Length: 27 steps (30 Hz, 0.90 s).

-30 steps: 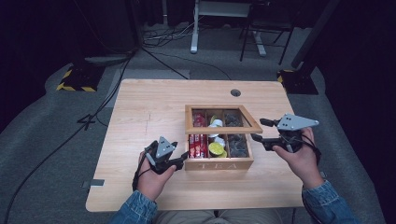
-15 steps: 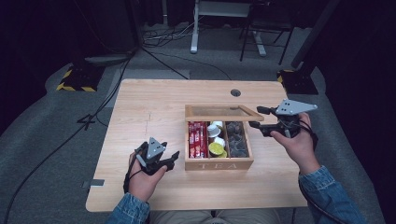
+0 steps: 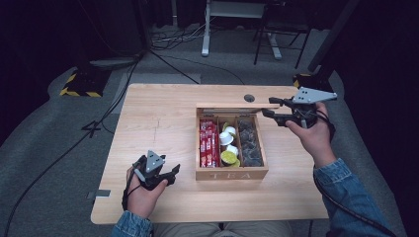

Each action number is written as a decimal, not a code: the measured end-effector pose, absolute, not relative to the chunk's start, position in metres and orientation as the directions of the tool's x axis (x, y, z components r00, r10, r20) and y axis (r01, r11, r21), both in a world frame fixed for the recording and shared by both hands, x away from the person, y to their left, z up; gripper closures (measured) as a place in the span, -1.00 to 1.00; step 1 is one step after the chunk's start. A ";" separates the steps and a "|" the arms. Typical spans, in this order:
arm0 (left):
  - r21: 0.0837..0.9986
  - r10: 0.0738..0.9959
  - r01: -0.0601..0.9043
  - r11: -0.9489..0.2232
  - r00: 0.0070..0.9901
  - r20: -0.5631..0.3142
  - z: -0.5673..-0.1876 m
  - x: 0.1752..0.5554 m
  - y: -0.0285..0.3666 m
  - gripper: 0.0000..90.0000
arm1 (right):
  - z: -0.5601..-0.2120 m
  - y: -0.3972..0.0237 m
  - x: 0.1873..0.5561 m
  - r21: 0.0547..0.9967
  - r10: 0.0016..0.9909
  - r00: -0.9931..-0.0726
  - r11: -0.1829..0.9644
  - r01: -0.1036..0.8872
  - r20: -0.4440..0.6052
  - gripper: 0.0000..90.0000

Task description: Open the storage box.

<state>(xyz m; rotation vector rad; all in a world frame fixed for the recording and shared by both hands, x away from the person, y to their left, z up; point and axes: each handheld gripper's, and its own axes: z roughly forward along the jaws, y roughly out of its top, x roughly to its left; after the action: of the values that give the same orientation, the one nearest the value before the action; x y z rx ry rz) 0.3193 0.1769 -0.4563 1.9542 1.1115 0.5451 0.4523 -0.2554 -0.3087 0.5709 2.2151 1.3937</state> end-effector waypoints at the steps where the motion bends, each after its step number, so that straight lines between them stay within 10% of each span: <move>1: 0.811 0.857 0.511 -0.284 0.515 -0.024 -0.457 0.319 0.178 -0.18 | -0.307 -0.255 0.455 0.912 0.568 -0.809 0.398 0.104 -0.155 0.10; 27: 0.791 0.853 0.532 -0.302 0.521 -0.025 -0.467 0.331 0.178 -0.18 | -0.282 -0.245 0.526 0.929 0.638 -0.769 0.310 0.204 -0.044 0.05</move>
<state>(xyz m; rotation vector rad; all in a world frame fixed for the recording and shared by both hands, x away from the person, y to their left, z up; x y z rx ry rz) 0.3313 0.1781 -0.4669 1.9826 1.1289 0.5234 0.5264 -0.2451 -0.2820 0.7487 2.1775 1.4531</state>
